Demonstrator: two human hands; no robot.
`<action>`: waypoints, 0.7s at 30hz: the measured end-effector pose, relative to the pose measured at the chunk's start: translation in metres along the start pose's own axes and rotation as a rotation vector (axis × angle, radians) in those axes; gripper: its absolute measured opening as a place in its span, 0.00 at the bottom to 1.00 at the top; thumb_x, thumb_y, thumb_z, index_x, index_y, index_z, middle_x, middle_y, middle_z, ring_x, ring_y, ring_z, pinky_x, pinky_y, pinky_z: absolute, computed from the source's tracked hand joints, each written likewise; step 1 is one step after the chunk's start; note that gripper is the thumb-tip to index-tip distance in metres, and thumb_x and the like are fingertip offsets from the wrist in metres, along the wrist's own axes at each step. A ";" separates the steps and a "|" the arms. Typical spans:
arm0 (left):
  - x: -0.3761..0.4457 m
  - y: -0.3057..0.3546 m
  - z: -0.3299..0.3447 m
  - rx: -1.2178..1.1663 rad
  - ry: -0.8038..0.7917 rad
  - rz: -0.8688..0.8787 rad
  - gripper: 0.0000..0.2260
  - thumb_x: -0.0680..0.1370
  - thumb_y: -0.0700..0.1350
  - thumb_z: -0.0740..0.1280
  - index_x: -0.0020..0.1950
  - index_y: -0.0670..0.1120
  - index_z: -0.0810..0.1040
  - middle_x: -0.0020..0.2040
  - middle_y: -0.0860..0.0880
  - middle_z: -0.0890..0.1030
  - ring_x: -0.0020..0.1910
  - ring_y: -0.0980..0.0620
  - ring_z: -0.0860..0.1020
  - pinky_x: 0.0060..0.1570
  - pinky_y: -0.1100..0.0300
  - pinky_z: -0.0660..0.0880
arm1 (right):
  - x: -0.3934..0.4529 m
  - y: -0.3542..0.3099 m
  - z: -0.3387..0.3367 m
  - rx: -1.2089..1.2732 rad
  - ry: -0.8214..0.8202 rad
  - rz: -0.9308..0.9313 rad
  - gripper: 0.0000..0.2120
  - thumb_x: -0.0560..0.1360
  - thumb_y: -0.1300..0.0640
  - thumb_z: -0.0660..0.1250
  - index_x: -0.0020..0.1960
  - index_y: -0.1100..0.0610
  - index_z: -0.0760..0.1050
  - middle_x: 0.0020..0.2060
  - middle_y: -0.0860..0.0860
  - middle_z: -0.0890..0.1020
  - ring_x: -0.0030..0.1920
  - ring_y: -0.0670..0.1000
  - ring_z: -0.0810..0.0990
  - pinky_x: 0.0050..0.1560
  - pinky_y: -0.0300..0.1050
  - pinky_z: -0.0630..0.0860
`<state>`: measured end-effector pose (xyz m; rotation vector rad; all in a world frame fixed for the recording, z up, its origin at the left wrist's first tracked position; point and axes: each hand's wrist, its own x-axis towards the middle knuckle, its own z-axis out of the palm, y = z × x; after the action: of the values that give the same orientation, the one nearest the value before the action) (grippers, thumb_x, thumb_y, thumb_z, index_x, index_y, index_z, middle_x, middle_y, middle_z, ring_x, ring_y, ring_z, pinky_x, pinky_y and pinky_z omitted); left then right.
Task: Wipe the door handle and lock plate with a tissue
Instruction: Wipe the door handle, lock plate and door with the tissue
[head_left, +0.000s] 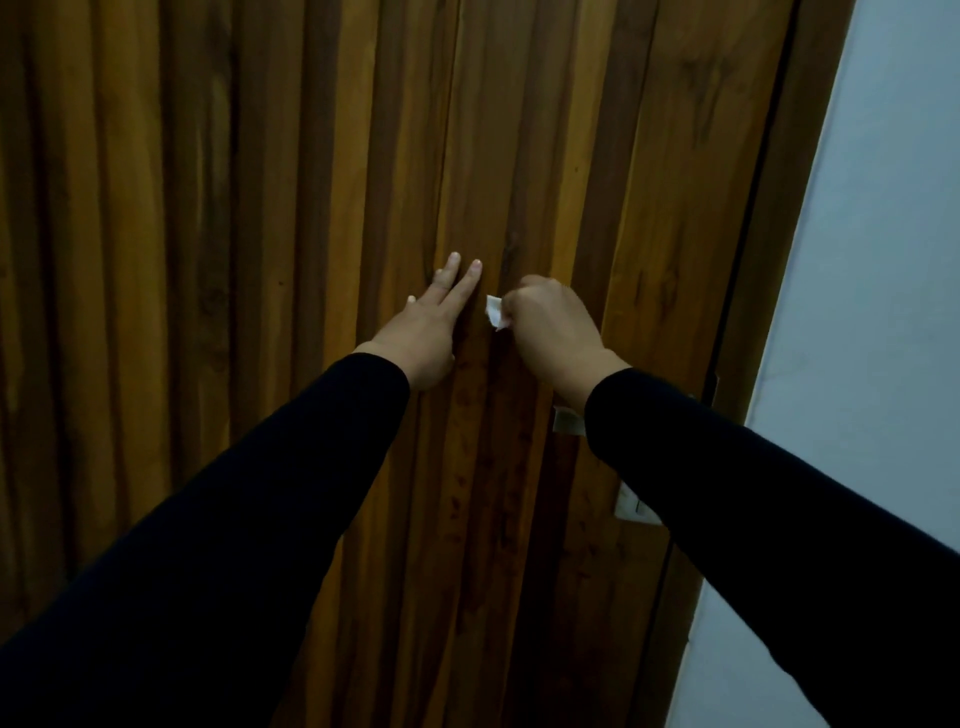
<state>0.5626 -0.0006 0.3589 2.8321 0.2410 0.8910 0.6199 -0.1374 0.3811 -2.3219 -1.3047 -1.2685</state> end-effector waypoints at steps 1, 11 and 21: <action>0.000 0.000 -0.001 -0.002 -0.007 -0.002 0.43 0.76 0.33 0.63 0.74 0.57 0.35 0.76 0.53 0.34 0.76 0.47 0.44 0.72 0.48 0.48 | -0.003 -0.004 0.004 -0.018 -0.014 0.005 0.10 0.79 0.61 0.58 0.50 0.61 0.78 0.48 0.56 0.78 0.47 0.51 0.76 0.44 0.40 0.70; -0.007 0.001 -0.005 -0.033 -0.028 -0.037 0.42 0.76 0.29 0.58 0.75 0.60 0.38 0.75 0.57 0.34 0.75 0.40 0.46 0.70 0.48 0.58 | -0.021 -0.039 0.023 -0.052 -0.300 0.093 0.12 0.80 0.60 0.55 0.50 0.61 0.77 0.46 0.56 0.80 0.43 0.51 0.79 0.40 0.42 0.74; -0.011 0.000 -0.007 -0.107 -0.048 -0.020 0.43 0.75 0.27 0.57 0.74 0.61 0.38 0.75 0.58 0.33 0.75 0.40 0.44 0.68 0.50 0.60 | -0.006 -0.040 0.000 0.072 -0.256 0.180 0.05 0.77 0.59 0.63 0.50 0.58 0.77 0.37 0.50 0.76 0.39 0.48 0.76 0.37 0.40 0.74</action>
<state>0.5497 -0.0017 0.3582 2.7436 0.2091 0.8062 0.5874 -0.1172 0.3676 -2.5471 -1.1560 -0.8789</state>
